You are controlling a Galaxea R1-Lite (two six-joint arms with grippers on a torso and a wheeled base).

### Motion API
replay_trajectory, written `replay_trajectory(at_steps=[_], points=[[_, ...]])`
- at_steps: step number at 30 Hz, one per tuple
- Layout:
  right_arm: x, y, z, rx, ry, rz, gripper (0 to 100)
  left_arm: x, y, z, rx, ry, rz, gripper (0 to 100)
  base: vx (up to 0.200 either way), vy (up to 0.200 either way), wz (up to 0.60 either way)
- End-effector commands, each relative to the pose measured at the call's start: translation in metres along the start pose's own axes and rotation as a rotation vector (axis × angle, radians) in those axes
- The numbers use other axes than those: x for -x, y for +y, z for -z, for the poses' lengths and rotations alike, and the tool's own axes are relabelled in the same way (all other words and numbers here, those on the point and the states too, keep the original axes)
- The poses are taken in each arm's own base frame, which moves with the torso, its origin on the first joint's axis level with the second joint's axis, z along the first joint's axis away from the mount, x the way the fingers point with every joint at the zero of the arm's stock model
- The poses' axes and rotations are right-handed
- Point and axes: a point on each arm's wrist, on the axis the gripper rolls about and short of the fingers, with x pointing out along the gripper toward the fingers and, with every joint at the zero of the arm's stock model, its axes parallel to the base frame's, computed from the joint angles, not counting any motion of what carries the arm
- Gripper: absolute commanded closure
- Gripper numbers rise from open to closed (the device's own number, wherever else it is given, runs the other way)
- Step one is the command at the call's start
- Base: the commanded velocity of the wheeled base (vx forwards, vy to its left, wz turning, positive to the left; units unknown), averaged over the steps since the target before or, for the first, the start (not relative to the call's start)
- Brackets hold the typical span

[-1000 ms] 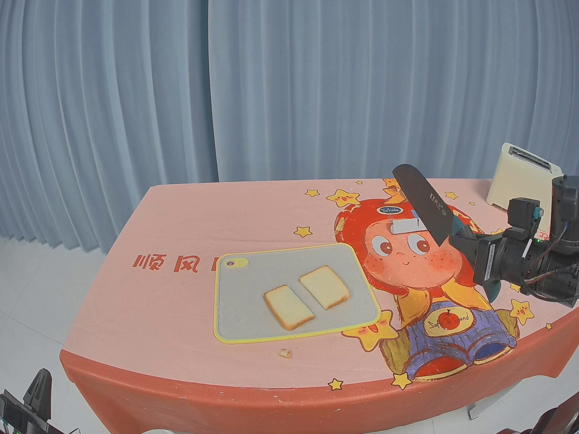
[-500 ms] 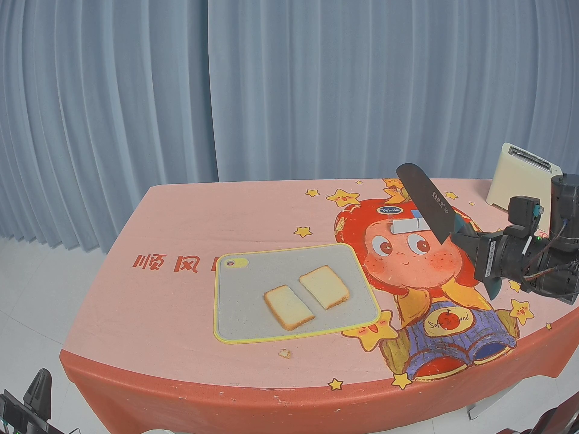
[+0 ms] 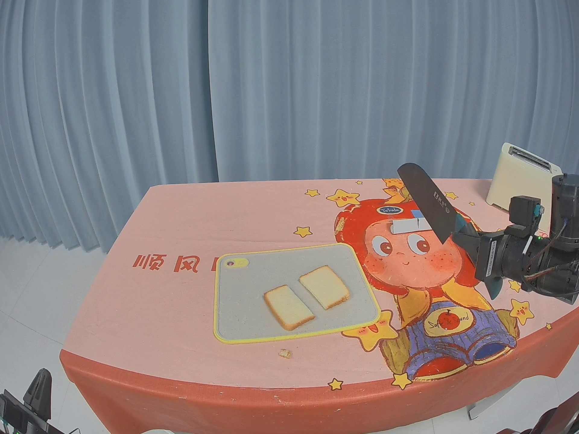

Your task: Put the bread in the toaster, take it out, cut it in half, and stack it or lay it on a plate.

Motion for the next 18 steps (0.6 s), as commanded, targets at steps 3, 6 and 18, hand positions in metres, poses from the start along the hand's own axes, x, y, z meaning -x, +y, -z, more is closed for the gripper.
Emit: replay_trajectory(at_steps=[3,6,18], points=[[0.0002,-0.0032,-0.0015,-0.007,-0.006,0.012,100,-0.0014,0.0000,0.0049,0.001,0.019,0.000,100,0.000,0.000,0.00],[0.0000,-0.0058,-0.0024,-0.012,-0.009,0.022,100,-0.0014,0.0000,0.0049,0.001,0.019,0.000,100,0.000,0.000,0.00],[-0.0027,-0.0082,-0.0005,-0.013,0.004,0.032,100,-0.0014,0.0000,0.0049,0.001,0.019,0.000,100,0.000,0.000,0.00]])
